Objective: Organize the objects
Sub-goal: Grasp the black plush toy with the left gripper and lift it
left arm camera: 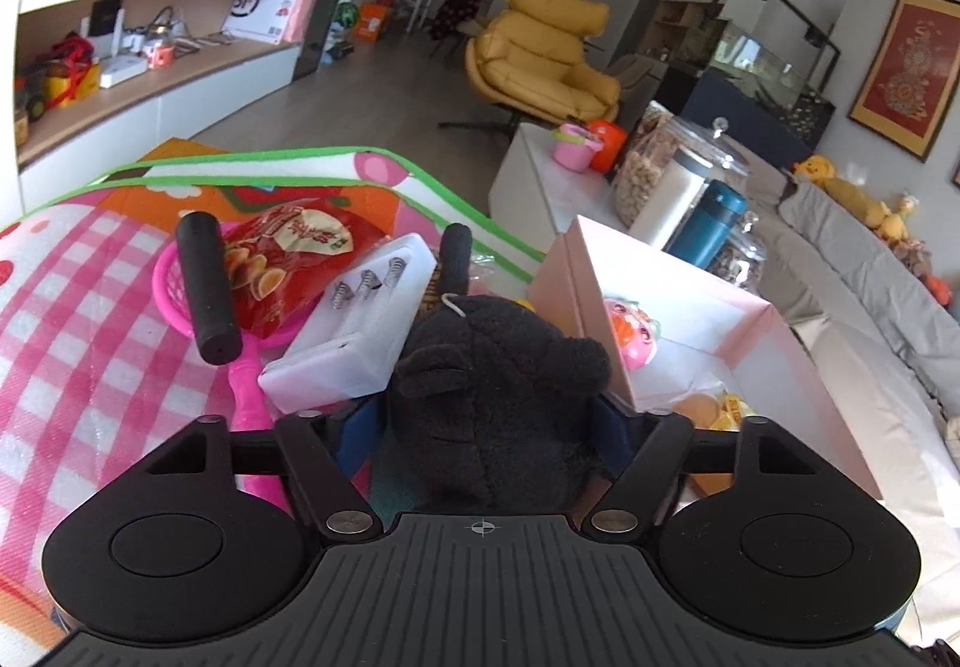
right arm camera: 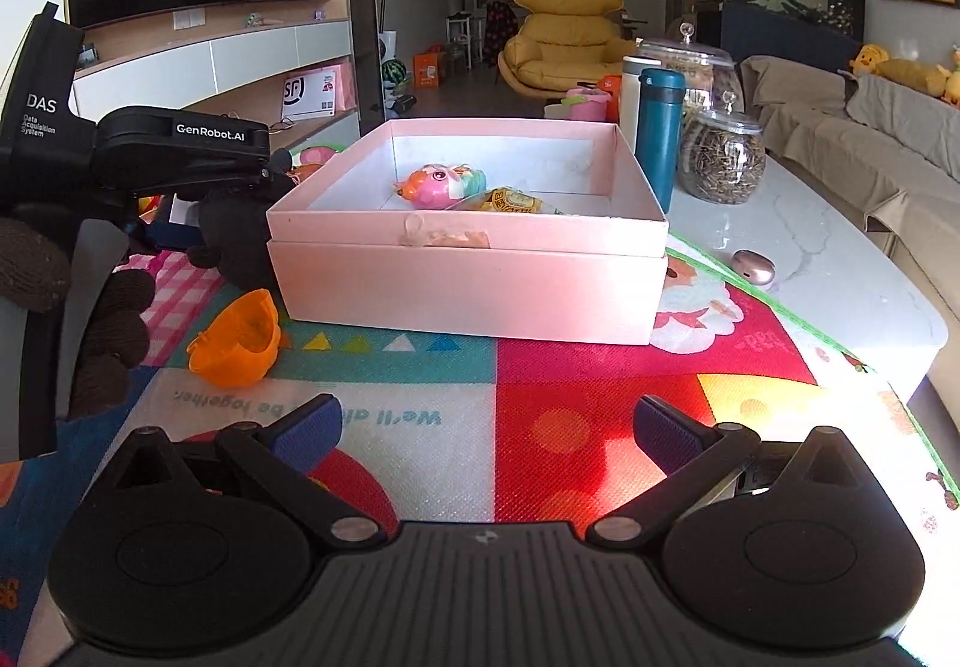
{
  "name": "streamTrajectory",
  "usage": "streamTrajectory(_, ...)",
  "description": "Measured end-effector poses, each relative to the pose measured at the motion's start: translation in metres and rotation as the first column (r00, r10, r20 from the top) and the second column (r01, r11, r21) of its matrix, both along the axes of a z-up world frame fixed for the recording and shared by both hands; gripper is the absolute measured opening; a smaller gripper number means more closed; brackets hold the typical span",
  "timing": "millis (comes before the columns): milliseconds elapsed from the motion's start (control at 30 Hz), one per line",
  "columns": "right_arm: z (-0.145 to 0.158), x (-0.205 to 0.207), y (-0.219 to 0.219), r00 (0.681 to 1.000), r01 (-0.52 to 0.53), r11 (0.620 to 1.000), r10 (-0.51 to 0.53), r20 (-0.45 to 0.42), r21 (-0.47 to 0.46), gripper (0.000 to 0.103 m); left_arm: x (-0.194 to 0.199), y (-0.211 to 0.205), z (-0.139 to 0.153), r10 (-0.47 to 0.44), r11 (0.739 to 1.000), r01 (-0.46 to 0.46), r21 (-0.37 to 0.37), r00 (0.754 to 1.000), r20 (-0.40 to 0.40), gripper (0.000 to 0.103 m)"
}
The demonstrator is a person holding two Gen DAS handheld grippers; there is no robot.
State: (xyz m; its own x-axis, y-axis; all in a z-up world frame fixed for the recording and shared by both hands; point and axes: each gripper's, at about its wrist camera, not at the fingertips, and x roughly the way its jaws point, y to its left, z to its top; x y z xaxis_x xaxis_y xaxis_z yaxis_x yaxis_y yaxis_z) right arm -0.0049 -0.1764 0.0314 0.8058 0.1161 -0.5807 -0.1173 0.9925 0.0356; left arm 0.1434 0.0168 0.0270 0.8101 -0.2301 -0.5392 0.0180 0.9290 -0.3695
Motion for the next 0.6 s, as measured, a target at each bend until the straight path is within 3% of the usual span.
streamTrajectory(233, -0.008, 0.017, -0.002, 0.994, 0.033, 0.999, -0.032, -0.104, 0.011, 0.103, -0.043, 0.010, 0.015, -0.038, 0.999, 0.038, 0.009, 0.999, 0.036, 0.065)
streamTrajectory(400, -0.007, 0.013, 0.001, 0.996, 0.025, 1.000, -0.025, -0.083, -0.002, 0.103, -0.103, 0.024, 0.035, -0.122, 0.992, 0.120, 0.037, 0.990, 0.069, 0.065)
streamTrajectory(500, -0.002, 0.008, 0.013, 0.997, -0.026, 1.000, 0.026, -0.075, 0.006, 0.103, -0.133, 0.029, 0.038, -0.154, 0.985, 0.150, 0.081, 0.987, 0.045, 0.065)
streamTrajectory(600, 0.000, 0.015, 0.039, 0.984, -0.128, 0.991, 0.132, -0.122, 0.036, 0.103, -0.153, 0.039, 0.035, -0.159, 0.983, 0.157, 0.100, 0.987, 0.012, 0.065)
